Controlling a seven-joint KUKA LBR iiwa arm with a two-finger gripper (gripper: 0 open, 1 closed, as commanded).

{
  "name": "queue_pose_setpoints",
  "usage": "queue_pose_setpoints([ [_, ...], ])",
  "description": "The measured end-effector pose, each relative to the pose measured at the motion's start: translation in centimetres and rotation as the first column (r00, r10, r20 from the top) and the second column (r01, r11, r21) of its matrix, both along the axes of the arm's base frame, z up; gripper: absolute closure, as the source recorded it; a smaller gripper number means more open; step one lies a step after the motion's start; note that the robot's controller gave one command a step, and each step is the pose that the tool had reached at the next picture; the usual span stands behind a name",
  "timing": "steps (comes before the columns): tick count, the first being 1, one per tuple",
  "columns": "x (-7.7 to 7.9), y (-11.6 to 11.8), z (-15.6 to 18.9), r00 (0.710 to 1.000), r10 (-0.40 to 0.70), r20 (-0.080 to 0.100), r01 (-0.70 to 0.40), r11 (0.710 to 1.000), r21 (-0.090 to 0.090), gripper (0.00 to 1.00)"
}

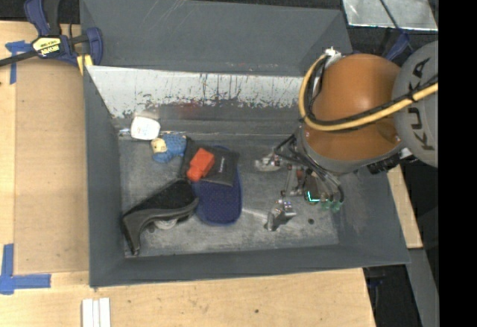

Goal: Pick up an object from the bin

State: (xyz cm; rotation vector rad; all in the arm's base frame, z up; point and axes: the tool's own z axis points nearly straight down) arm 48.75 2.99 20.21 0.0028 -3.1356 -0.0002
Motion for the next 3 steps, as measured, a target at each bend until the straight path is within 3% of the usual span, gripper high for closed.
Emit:
queue_pose_setpoints([
  [1, 5.3, 5.9, -12.3, 0.986, 0.168, 0.014, -0.168, 0.986, -0.009, 0.0],
  [2, 0.9, 6.1, -9.9, 0.999, 0.03, 0.017, -0.03, 1.0, 0.0, 0.0],
  [3, -0.3, 5.6, -9.4, 0.996, -0.093, 0.004, 0.093, 0.996, 0.0, 0.0],
])
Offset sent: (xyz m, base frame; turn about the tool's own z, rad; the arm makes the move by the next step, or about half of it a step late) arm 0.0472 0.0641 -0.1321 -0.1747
